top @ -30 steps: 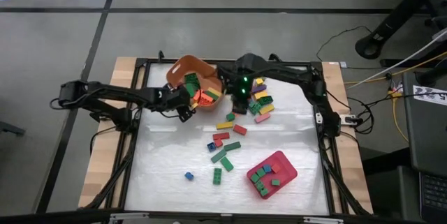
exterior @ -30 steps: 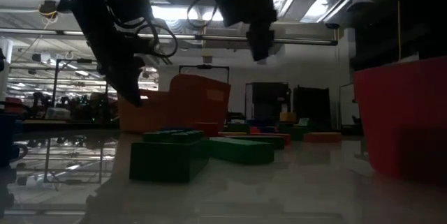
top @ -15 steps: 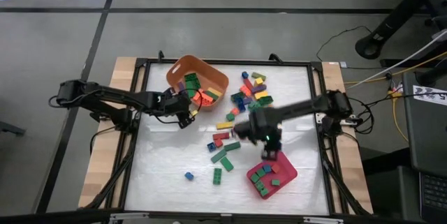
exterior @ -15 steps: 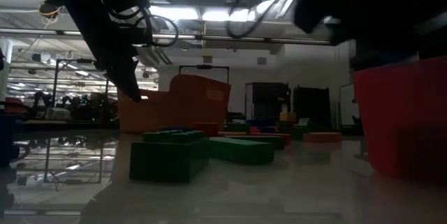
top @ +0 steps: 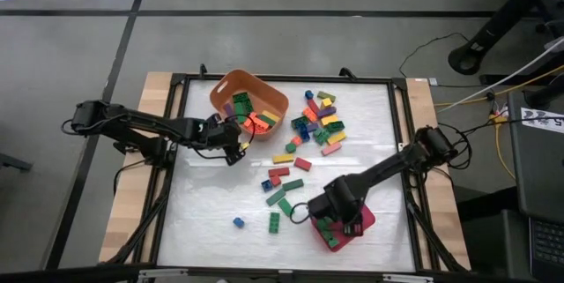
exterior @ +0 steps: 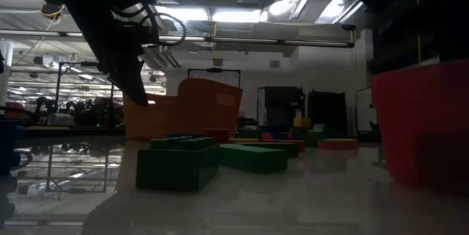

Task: Sort blocks by size
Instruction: Put the small blue game piece into the red bin, then put the large yellow block into the orange bin

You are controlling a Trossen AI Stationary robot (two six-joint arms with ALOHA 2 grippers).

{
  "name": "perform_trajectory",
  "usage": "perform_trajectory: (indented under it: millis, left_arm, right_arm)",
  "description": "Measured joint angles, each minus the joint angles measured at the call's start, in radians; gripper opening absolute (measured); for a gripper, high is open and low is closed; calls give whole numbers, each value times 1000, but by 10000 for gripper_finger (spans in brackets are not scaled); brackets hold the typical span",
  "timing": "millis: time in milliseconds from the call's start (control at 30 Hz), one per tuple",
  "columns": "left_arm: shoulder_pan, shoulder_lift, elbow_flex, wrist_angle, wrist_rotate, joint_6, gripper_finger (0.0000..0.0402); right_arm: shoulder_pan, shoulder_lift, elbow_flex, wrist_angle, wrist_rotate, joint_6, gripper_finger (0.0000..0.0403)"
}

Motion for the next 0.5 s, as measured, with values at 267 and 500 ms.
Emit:
perform_trajectory:
  millis: [267,500]
  left_arm:
    - [0,0,0,-1,1,-39,217]
    - [-1,0,1,-1,27,-45,217]
  right_arm:
    - [29,0,0,6,145,0,224]
    - [-57,0,10,-60,164,-59,243]
